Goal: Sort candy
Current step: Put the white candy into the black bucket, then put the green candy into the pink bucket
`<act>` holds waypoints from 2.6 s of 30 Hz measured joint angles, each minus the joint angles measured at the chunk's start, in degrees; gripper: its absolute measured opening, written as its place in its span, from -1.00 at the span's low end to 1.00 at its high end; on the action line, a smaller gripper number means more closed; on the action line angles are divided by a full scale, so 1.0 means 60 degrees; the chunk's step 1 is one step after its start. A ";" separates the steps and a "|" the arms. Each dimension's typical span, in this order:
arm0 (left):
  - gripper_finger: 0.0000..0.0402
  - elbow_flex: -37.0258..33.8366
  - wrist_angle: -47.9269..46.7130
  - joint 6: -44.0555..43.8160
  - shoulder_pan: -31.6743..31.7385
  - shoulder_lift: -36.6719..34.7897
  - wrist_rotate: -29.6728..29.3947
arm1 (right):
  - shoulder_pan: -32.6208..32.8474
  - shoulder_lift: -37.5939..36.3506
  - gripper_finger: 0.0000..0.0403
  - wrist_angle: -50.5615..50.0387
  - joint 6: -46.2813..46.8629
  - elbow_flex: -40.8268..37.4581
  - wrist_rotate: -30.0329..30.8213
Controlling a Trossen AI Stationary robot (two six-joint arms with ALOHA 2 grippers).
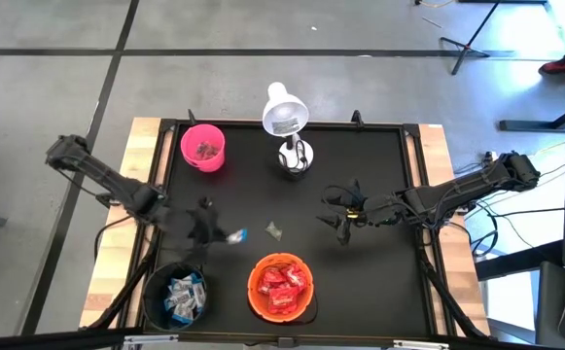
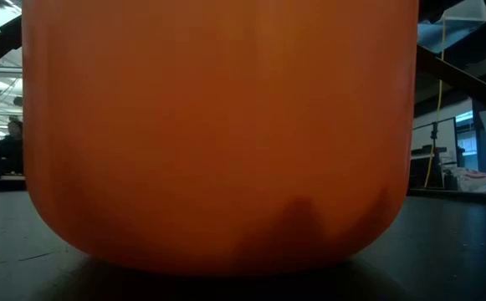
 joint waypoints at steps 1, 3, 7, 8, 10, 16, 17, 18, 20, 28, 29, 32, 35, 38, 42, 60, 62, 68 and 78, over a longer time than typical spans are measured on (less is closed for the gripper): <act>-1.00 0.0000 -0.0196 -0.0061 -0.0246 -0.0162 0.0296 | -0.0002 0.0000 0.22 -0.0004 0.0001 0.0000 0.0000; -1.00 0.0000 -0.0429 -0.0550 -0.0786 -0.0389 0.0875 | 0.0002 0.0000 0.22 -0.0004 0.0003 0.0000 0.0000; -1.00 0.0000 -0.0654 -0.2195 -0.1823 -0.0642 0.1795 | -0.0002 0.0000 0.22 0.0000 0.0001 0.0000 0.0000; -1.00 0.0000 -0.0636 -0.2742 -0.2071 -0.0674 0.2053 | 0.0000 0.0000 0.22 0.0000 0.0001 0.0000 0.0000; -1.00 0.0054 -0.0738 -0.3886 -0.2516 -0.0710 0.2586 | 0.0002 0.0000 0.22 0.0004 0.0002 0.0000 0.0000; -1.00 0.1108 -0.2190 -0.6597 -0.3962 -0.0551 0.2373 | 0.0002 0.0000 0.22 0.0001 0.0003 0.0000 0.0000; -1.00 0.1397 -0.2504 -0.6956 -0.4150 -0.0448 0.2245 | 0.0000 0.0000 0.22 0.0000 0.0002 0.0000 0.0000; -1.00 0.1700 -0.2774 -0.7240 -0.4330 -0.0321 0.2112 | 0.0001 0.0000 0.22 0.0004 0.0002 0.0000 0.0000; -1.00 0.2351 -0.3347 -0.7564 -0.4681 0.0023 0.1846 | 0.0002 0.0000 0.22 0.0006 0.0002 0.0000 0.0000; -1.00 0.4595 -0.5495 -0.8749 -0.5616 0.1859 0.1215 | 0.0002 0.0000 0.22 0.0004 0.0004 0.0000 0.0000; -1.00 0.4724 -0.5702 -0.8968 -0.5690 0.2096 0.1196 | 0.0000 0.0000 0.22 0.0001 0.0004 0.0000 0.0000; -1.00 0.4787 -0.5836 -0.9349 -0.5833 0.2699 0.1186 | -0.0002 0.0000 0.22 0.0004 0.0001 0.0000 -0.0004; -1.00 0.4723 -0.5849 -0.9352 -0.5906 0.3268 0.1166 | 0.0002 0.0000 0.22 0.0004 0.0000 0.0000 -0.0004; -1.00 0.4714 -0.5836 -0.9352 -0.5921 0.3755 0.1166 | 0.0002 0.0000 0.22 0.0004 0.0000 0.0000 -0.0004; -1.00 0.4707 -0.5838 -0.9352 -0.5921 0.4186 0.1184 | 0.0001 0.0000 0.22 0.0004 0.0000 0.0000 -0.0011; -0.46 0.4703 -0.6477 -0.9844 -0.5914 0.4109 0.1249 | 0.0002 0.0000 0.22 0.0004 0.0004 0.0000 -0.0062; -0.41 0.4703 -0.6497 -0.9796 -0.5887 0.4109 0.1252 | -0.0002 0.0000 0.22 0.0004 0.0004 0.0000 -0.0062; -0.39 0.4699 -0.6666 -0.9501 -0.5651 0.3746 0.0131 | -0.0001 0.0000 0.22 0.0004 0.0003 0.0000 -0.0064; -0.39 0.4699 -0.6424 -0.5339 -0.5547 0.2267 -0.6715 | 0.0001 0.0000 0.22 0.0023 0.0243 0.0000 -0.0069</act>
